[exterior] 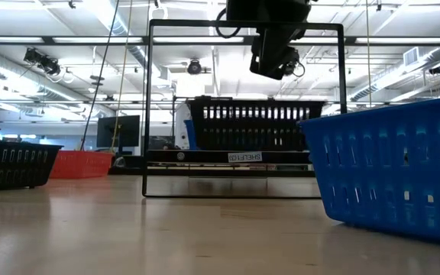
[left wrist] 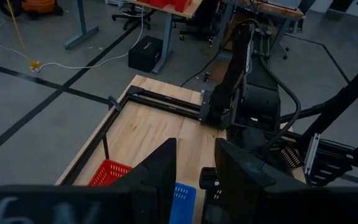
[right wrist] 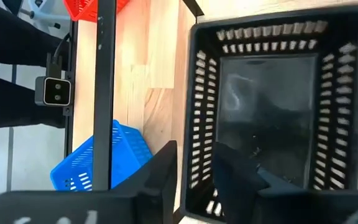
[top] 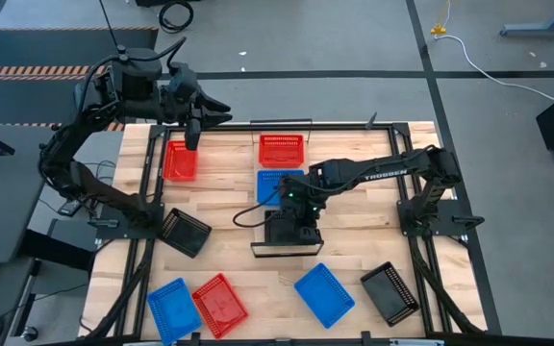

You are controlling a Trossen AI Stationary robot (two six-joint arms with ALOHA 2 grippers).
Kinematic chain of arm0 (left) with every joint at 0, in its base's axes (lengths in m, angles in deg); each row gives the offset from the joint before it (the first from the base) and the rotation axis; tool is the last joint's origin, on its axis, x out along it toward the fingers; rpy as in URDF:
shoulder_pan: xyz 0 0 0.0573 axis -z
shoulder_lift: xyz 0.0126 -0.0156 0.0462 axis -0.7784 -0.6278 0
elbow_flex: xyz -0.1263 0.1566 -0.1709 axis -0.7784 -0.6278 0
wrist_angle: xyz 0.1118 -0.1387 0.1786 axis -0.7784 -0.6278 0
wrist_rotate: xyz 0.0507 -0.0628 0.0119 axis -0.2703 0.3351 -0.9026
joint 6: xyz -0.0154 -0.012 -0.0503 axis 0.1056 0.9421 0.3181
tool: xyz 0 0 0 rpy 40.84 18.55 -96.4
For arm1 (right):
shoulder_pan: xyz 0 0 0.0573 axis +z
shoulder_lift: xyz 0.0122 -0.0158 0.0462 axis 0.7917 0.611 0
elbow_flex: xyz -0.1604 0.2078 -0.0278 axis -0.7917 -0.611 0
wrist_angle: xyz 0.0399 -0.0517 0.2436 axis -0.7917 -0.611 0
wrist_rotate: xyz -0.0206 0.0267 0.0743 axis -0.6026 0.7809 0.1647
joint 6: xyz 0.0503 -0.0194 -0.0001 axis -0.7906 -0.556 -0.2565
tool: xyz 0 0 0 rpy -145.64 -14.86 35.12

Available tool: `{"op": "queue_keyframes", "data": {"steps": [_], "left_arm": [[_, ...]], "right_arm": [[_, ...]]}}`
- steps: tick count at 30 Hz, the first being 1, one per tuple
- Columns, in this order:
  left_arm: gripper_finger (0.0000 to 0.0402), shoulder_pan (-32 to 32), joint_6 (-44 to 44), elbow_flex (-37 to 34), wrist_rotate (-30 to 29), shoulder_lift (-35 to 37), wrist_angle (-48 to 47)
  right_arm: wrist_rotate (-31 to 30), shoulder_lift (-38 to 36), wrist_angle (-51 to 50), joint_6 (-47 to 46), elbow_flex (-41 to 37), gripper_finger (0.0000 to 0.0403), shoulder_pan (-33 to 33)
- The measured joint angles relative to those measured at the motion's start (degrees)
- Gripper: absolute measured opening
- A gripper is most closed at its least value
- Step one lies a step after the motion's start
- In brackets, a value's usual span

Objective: Stack baskets on shelf by color
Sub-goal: Stack the top red bin on the red bin on the shelf

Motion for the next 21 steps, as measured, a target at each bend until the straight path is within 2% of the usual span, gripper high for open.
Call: {"op": "queue_keyframes", "data": {"steps": [5, 12, 19, 21], "left_arm": [[0.0116, 0.0, 0.0, 0.0, 0.0, 0.0, 0.0], [0.0116, 0.0, 0.0, 0.0, 0.0, 0.0, -0.3], [0.0116, 0.0, 0.1, 0.0, 0.0, 0.0, -0.3], [0.0116, 0.0, 0.1, 0.0, 0.0, 0.0, -0.3]], "right_arm": [[0.1, -0.2, -0.8, -1.7, 0.0, 0.0123, -0.2], [-0.4, -4.0, -8.7, -5.4, 0.0, 0.0122, -2.3], [-8.7, -10.2, -17.8, -13.0, -0.6, 0.0122, -5.2], [-9.1, -10.8, -18.8, -13.6, -2.5, 0.0122, -5.9]]}}
